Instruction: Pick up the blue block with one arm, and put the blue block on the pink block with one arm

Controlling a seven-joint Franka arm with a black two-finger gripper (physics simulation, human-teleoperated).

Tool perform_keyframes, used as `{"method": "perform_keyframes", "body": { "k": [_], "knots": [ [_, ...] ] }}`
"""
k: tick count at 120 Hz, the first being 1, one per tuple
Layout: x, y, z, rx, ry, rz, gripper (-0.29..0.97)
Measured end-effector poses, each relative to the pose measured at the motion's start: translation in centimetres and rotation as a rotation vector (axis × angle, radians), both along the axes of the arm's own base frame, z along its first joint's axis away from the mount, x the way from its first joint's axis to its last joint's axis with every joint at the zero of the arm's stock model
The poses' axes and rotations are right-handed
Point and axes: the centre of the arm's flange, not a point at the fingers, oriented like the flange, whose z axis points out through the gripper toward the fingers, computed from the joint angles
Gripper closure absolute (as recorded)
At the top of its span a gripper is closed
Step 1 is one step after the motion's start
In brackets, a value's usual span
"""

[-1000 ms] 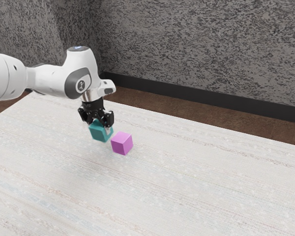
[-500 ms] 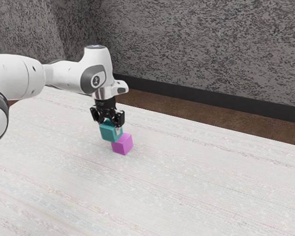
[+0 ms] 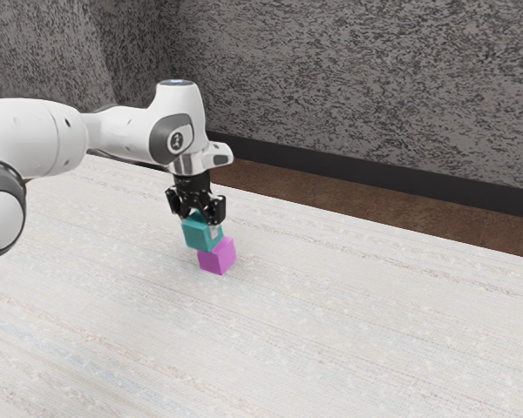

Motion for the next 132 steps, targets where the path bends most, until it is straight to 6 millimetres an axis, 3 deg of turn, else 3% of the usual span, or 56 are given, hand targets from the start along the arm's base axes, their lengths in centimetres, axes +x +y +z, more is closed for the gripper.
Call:
{"method": "perform_keyframes", "body": {
  "k": [132],
  "knots": [
    [1.5, -0.2, -0.1, -0.008, -0.004, -0.018, 0.31]
  ]
}}
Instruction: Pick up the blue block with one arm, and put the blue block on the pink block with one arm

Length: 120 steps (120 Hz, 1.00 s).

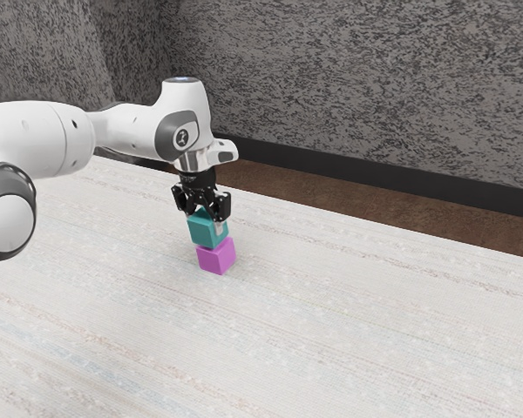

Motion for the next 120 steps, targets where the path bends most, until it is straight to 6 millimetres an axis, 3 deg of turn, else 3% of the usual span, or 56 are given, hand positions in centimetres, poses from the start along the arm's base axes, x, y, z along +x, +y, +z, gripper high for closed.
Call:
{"method": "perform_keyframes", "body": {
  "k": [63, 88, 120],
  "knots": [
    [0.04, -0.24, -0.08, 0.006, -0.003, 0.052, 0.31],
    [0.06, -0.30, -0.07, 0.005, -0.004, 0.065, 0.12],
    [0.04, -0.47, -0.02, 0.006, -0.003, 0.073, 0.03]
  ]
}}
